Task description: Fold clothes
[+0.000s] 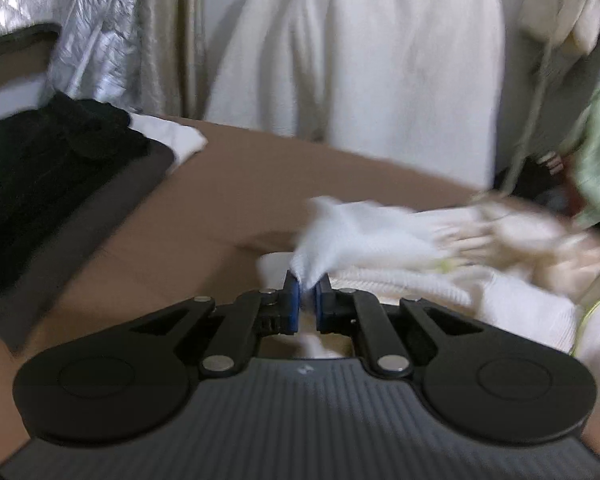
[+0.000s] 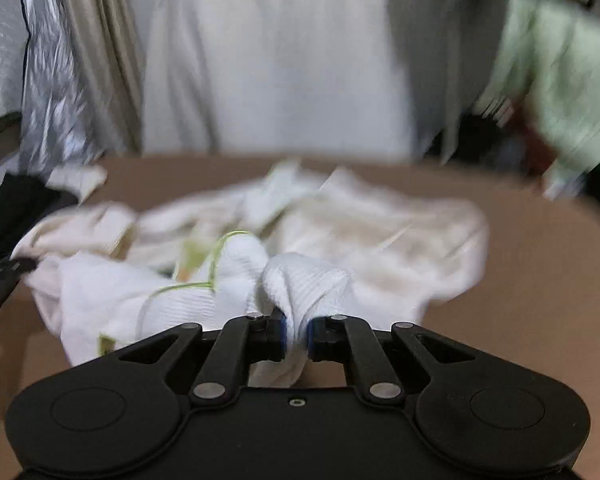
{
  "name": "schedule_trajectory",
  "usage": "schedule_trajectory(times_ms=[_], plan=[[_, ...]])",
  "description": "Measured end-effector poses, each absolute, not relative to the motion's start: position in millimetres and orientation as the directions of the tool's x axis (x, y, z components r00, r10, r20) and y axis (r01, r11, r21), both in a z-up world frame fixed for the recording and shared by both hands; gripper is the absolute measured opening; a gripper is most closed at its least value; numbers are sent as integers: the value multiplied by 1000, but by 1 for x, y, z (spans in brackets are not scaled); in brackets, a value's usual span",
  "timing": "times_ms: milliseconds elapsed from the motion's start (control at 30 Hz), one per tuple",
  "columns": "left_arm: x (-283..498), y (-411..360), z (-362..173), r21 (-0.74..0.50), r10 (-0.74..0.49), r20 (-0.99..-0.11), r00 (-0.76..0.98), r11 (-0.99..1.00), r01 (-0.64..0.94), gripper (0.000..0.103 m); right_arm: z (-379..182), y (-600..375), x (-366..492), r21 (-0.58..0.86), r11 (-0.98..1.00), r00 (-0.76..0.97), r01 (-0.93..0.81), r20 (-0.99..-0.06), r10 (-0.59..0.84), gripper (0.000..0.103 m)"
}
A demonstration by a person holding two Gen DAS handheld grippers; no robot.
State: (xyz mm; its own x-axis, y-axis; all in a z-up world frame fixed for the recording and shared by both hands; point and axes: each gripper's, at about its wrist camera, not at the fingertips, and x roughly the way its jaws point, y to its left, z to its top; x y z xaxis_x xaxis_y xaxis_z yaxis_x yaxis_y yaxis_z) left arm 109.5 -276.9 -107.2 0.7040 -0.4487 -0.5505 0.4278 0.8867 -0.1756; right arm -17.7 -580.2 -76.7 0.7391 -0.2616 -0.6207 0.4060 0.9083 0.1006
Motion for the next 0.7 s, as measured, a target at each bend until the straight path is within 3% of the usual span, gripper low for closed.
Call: schedule_trajectory(times_ms=[67, 133, 167, 200, 267, 367, 433, 533, 567, 600, 700], plan=[[86, -270, -107, -268, -535, -550, 642, 840, 471, 7, -70, -600, -45, 78, 874, 705, 479, -628, -330, 10], [69, -270, -121, -290, -560, -589, 582, 820, 494, 7, -97, -630, -60, 78, 824, 577, 562, -750, -322, 14], [68, -270, -130, -287, -549, -613, 568, 825, 487, 7, -114, -642, -60, 9, 787, 461, 617, -814, -352, 18], [68, -269, -140, -284, -537, -637, 553, 830, 480, 7, -132, -653, -59, -66, 747, 337, 662, -864, -375, 28], [66, -268, -159, -276, -513, -682, 521, 840, 466, 7, -151, -669, -57, -181, 667, 174, 723, -886, -429, 32], [64, -265, -186, -271, -479, -742, 470, 854, 443, 8, -131, -673, -62, -111, 654, 274, 749, -846, -458, 32], [74, -252, -184, -365, -523, -723, 451, 844, 394, 8, -111, -667, -63, -5, 680, 413, 733, -792, -450, 35], [80, -242, -175, -406, -545, -676, 497, 837, 366, 18, -101, -648, -58, 170, 789, 638, 590, -697, -327, 41], [80, -237, -173, -428, -553, -638, 536, 833, 350, 26, -103, -643, -54, 215, 818, 683, 534, -680, -267, 41], [79, -233, -171, -450, -558, -599, 574, 828, 335, 36, -106, -637, -47, 240, 839, 701, 488, -681, -213, 45], [86, -229, -172, -462, -542, -573, 615, 833, 304, 47, -116, -623, -23, 266, 894, 722, 360, -686, -86, 56]])
